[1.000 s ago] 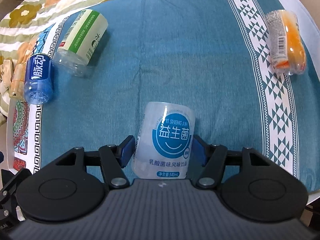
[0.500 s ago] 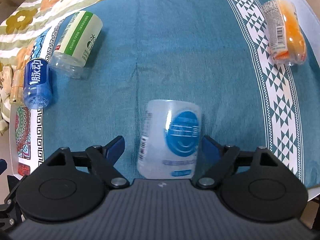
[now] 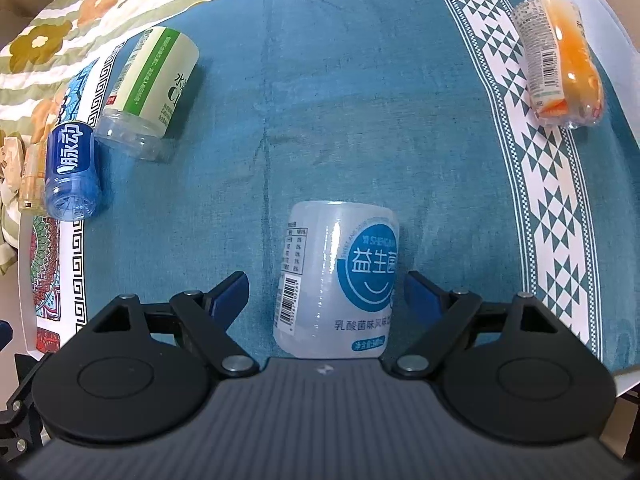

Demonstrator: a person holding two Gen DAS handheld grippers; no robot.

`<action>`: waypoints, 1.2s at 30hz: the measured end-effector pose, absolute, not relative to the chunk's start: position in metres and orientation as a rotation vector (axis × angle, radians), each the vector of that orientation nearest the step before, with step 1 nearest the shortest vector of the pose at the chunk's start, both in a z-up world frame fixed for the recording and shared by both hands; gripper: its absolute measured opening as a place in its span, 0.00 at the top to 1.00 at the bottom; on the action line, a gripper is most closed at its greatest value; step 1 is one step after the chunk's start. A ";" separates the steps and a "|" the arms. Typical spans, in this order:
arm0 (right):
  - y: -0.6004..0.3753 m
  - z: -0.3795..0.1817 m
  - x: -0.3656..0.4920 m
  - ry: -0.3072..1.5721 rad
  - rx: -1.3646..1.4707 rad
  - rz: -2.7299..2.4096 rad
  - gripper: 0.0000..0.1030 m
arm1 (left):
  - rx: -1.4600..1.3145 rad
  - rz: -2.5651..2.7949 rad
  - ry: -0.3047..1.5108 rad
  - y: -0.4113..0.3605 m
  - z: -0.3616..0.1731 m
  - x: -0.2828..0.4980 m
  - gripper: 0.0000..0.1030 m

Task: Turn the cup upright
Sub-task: 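Grasp the white cup with the left gripper while the right gripper releases it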

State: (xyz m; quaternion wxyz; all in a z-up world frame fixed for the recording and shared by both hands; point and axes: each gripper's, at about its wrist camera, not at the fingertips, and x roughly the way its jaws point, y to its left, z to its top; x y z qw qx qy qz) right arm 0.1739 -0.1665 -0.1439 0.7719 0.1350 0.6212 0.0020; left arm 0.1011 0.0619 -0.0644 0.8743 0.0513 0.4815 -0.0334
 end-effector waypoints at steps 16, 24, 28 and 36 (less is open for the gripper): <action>-0.237 -0.059 0.110 1.179 0.268 -0.018 0.00 | 0.162 -0.179 0.955 -0.001 -0.024 0.113 0.00; -0.279 -0.062 0.082 1.153 0.132 -0.030 0.00 | 0.162 -0.328 1.115 -0.067 -0.040 0.154 0.00; -0.293 -0.070 0.077 1.137 0.115 -0.014 0.00 | 0.168 -0.354 1.236 -0.094 -0.062 0.181 0.01; -0.317 -0.090 0.075 1.135 0.146 0.019 0.00 | 0.195 -0.337 1.424 -0.129 -0.106 0.217 0.06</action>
